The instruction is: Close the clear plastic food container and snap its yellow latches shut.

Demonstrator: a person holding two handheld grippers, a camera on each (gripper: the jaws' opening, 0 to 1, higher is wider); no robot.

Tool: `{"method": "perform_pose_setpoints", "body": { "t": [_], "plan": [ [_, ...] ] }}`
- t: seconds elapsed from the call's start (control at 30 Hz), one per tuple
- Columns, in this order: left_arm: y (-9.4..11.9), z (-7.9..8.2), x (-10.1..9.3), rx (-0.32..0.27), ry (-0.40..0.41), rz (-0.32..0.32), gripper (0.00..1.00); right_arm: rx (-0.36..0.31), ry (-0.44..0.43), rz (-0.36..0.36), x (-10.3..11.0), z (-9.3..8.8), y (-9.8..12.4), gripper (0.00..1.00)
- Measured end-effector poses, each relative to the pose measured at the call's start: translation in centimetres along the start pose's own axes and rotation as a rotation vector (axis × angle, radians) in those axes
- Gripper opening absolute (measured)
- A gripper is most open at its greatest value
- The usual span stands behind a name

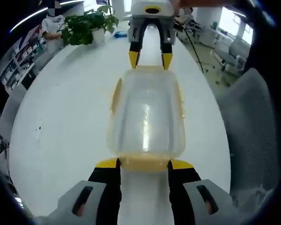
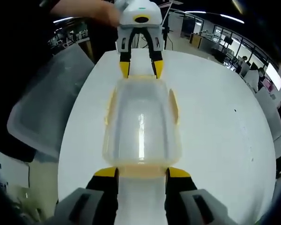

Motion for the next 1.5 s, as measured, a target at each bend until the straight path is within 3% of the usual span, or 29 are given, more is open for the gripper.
{"method": "perform_pose_setpoints", "body": {
  "t": [0.13, 0.23, 0.37, 0.43, 0.53, 0.67, 0.9, 1.17, 1.5],
  "plan": [
    [0.3, -0.4, 0.1, -0.059, 0.067, 0.009, 0.38, -0.015, -0.024, -0.004, 0.0, -0.2, 0.0, 0.38],
    [0.9, -0.8, -0.1, -0.114, 0.142, 0.015, 0.48, -0.037, -0.065, 0.015, 0.4, -0.4, -0.1, 0.47],
    [2.1, -1.6, -0.3, -0.104, 0.133, 0.033, 0.45, -0.066, -0.060, 0.004, 0.2, 0.2, 1.5, 0.44],
    [2.9, -0.9, -0.5, -0.160, 0.158, 0.044, 0.42, -0.144, -0.085, -0.005, 0.0, 1.6, 2.4, 0.42],
    [3.6, 0.5, -0.4, -0.212, 0.162, 0.070, 0.37, -0.186, -0.068, -0.006, -0.1, 3.0, 2.6, 0.32],
    [2.8, 1.4, -0.2, -0.232, 0.171, 0.072, 0.37, -0.160, -0.014, 0.007, 0.1, 4.1, 1.0, 0.26],
    [1.6, 2.8, -0.3, -0.249, 0.183, 0.072, 0.36, -0.184, 0.025, 0.022, -0.4, 7.3, -0.3, 0.18],
    [0.2, 5.1, -0.4, -0.291, 0.191, 0.062, 0.36, -0.189, 0.043, 0.028, -0.9, 9.2, -1.4, 0.21],
    [-1.0, 6.2, -0.9, -0.298, 0.183, 0.052, 0.37, -0.180, 0.069, 0.032, -1.5, 10.0, -2.1, 0.25]
  ]
}}
Point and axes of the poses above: the point that each gripper's makers call its tool centre point, and the gripper's own axes: y roughly backward along the fingers, x roughly to its left, z roughly out of its top, the point moved 3 cm from there along y, roughly backward along the fingers, and after that the axes turned 1 degree about -y, right-handed, at the moved point
